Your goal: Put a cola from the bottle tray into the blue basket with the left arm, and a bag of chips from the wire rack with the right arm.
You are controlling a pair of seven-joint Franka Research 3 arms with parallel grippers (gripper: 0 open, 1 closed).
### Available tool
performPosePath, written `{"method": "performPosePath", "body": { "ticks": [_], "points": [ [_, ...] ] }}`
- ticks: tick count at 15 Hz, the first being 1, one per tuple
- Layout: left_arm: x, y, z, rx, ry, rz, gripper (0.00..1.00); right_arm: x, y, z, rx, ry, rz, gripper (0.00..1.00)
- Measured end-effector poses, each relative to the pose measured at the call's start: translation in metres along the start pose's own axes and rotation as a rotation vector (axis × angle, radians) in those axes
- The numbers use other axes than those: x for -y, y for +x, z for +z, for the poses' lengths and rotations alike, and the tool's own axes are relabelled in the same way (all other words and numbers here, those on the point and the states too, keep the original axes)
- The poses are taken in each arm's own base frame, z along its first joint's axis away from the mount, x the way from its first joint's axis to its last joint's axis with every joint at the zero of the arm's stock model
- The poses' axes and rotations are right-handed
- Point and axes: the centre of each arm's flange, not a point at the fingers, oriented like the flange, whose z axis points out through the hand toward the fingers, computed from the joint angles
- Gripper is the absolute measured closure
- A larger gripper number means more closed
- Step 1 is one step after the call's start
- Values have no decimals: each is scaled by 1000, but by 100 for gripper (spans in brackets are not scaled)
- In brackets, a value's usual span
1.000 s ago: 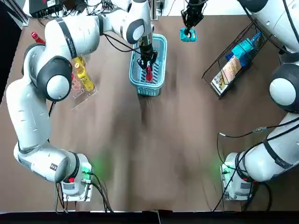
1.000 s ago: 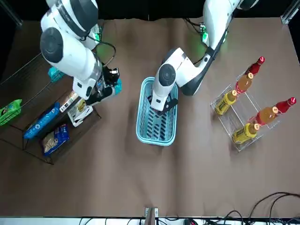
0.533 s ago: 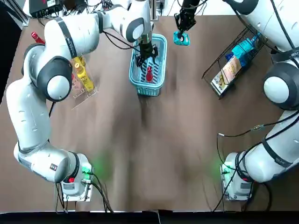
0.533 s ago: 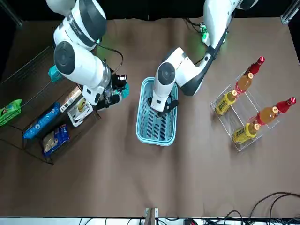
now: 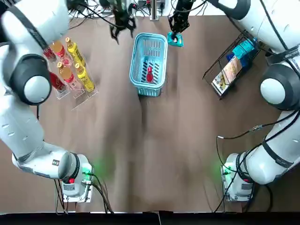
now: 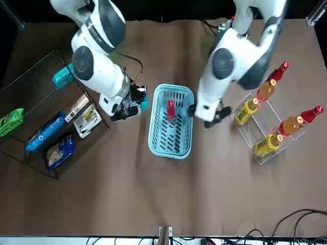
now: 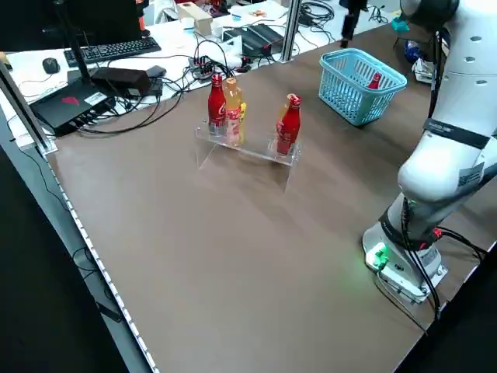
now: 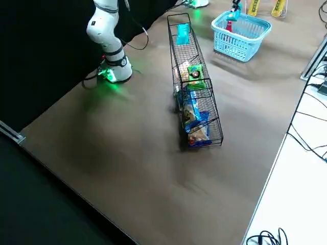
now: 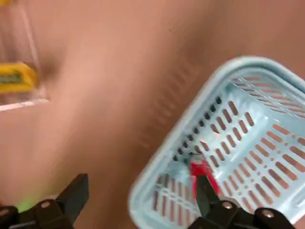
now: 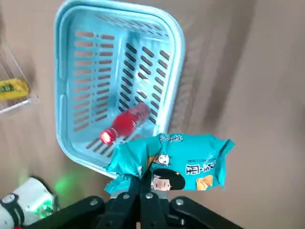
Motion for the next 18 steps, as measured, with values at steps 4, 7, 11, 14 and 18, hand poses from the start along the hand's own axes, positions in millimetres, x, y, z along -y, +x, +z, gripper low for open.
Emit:
{"method": "performPosePath", "body": {
  "ticks": [4, 7, 11, 14, 18],
  "points": [
    [74, 36, -45, 20, 61, 214, 0, 33, 15, 44, -93, 47, -7, 99],
    [117, 53, -65, 50, 86, 424, 0, 46, 26, 87, -128, 65, -16, 99],
    [171, 79, -79, 96, 93, 638, 0, 52, 35, 121, -159, 80, -17, 99],
    [180, 84, -82, 91, 97, 641, 0, 52, 41, 132, -186, 91, -15, 98],
    [196, 88, -94, 68, 100, 600, 0, 48, 45, 137, -194, 79, -15, 74]
  ]
}}
